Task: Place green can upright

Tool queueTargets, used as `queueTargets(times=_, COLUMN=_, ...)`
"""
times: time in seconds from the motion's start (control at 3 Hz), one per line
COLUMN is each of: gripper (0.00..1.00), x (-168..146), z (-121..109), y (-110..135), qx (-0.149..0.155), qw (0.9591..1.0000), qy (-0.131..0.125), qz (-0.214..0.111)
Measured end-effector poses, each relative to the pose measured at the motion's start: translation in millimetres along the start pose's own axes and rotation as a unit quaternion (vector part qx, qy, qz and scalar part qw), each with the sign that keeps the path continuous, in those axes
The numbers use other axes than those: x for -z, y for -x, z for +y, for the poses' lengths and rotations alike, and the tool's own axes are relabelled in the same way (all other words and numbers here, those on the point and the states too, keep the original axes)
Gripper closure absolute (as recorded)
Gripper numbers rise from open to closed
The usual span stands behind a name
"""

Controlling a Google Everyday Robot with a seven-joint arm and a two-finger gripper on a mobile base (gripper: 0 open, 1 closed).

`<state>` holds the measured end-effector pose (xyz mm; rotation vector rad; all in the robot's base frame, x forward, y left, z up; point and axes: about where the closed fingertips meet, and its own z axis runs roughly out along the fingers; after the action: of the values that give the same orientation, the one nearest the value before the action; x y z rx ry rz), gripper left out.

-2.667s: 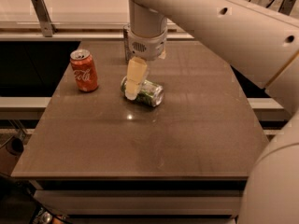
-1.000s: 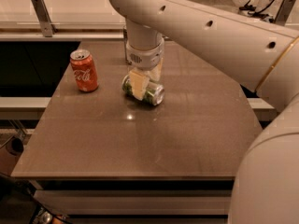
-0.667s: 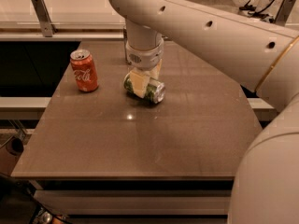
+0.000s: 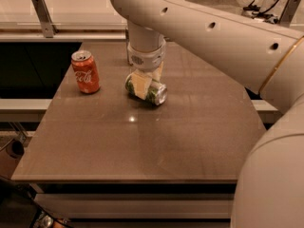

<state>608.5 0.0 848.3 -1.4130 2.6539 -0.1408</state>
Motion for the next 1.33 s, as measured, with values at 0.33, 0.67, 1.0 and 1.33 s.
queueTargets(times=0.33, gripper=1.0, x=0, z=0, y=0, qx=0.0, qw=1.0, qy=0.0, qz=0.0)
queueTargets(times=0.67, gripper=1.0, x=8, z=-4, y=-3, qx=0.008, qw=0.9998, qy=-0.005, qz=-0.017)
queueTargets(times=1.0, gripper=1.0, x=25, z=-10, y=-15, qx=0.007, qw=0.9987, qy=-0.014, qz=-0.05)
queueTargets(times=1.33, gripper=1.0, x=44, z=-18, y=-30, qx=0.008, qw=0.9953, qy=-0.021, qz=-0.094)
